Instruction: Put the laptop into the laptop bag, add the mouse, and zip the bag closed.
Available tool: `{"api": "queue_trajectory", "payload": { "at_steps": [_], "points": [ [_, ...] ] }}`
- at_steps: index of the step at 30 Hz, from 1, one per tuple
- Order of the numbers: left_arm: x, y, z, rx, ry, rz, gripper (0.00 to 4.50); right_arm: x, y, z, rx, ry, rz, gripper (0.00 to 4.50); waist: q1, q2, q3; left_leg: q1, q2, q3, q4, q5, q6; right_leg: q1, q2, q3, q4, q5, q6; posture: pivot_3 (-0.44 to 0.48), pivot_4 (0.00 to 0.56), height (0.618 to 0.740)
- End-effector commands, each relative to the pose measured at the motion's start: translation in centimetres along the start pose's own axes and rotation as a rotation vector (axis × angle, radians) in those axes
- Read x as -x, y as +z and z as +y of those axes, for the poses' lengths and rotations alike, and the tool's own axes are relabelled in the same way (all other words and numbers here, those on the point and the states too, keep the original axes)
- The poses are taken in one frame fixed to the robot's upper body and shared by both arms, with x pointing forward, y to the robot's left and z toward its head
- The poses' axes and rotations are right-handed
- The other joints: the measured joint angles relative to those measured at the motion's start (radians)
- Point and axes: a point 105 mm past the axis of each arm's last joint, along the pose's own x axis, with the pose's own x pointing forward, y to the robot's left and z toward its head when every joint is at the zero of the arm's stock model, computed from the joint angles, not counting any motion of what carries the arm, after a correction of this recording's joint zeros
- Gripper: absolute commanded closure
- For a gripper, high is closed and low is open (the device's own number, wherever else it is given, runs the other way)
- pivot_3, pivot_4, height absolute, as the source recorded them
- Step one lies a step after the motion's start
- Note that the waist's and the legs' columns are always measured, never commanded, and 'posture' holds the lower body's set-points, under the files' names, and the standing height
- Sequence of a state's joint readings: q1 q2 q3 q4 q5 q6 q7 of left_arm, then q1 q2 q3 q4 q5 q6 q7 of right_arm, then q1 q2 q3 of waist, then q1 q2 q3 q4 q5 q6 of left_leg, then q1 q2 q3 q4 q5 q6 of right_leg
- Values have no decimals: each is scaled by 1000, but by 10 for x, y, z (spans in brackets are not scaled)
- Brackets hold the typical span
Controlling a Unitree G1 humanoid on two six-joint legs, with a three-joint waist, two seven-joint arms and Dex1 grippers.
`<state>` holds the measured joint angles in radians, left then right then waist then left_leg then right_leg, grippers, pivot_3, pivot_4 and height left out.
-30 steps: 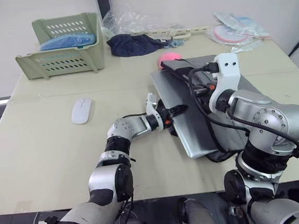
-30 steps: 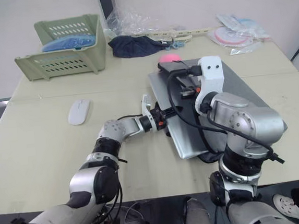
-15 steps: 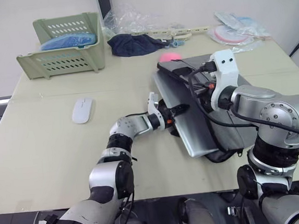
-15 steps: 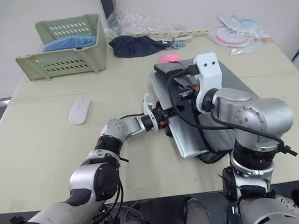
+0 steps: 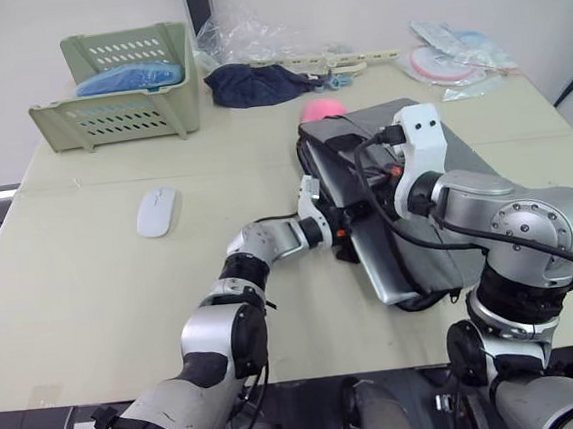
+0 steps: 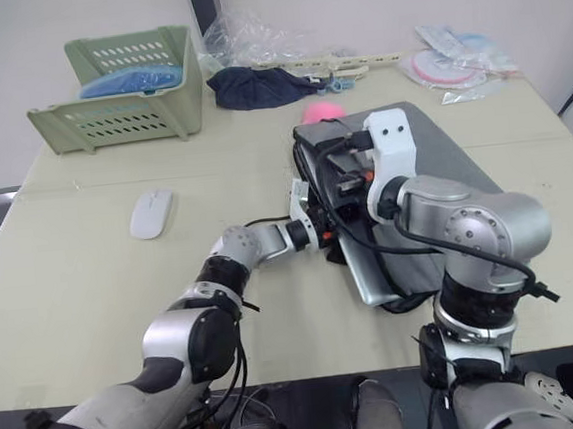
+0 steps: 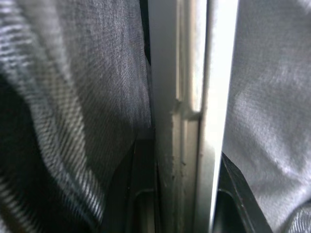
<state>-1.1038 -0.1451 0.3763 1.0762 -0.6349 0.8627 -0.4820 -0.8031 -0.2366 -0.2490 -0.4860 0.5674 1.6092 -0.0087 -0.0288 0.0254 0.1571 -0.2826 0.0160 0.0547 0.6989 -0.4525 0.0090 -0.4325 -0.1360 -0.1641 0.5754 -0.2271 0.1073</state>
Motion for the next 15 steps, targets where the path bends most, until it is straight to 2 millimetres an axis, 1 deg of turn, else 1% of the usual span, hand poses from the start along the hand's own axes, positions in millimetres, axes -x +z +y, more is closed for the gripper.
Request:
{"api": "queue_trajectory", "payload": {
  "at_steps": [1,7,15],
  "points": [
    [-20,-5,-31,-31,-107,31,3963,6,15,20,36,76,-63,4418,0,0,0,0,0,0,0,0,0,0,0,0,0,0,0,0,150,740],
    [-25,-1,-35,-33,-108,0,3963,3,18,25,26,91,-63,4418,-2,0,0,0,0,0,0,0,0,0,0,0,0,0,0,0,150,740],
    [-30,11,-29,-29,-44,-110,3963,0,19,29,10,105,-56,4418,-1,0,0,0,0,0,0,0,0,0,0,0,0,0,0,0,150,740]
  ]
}}
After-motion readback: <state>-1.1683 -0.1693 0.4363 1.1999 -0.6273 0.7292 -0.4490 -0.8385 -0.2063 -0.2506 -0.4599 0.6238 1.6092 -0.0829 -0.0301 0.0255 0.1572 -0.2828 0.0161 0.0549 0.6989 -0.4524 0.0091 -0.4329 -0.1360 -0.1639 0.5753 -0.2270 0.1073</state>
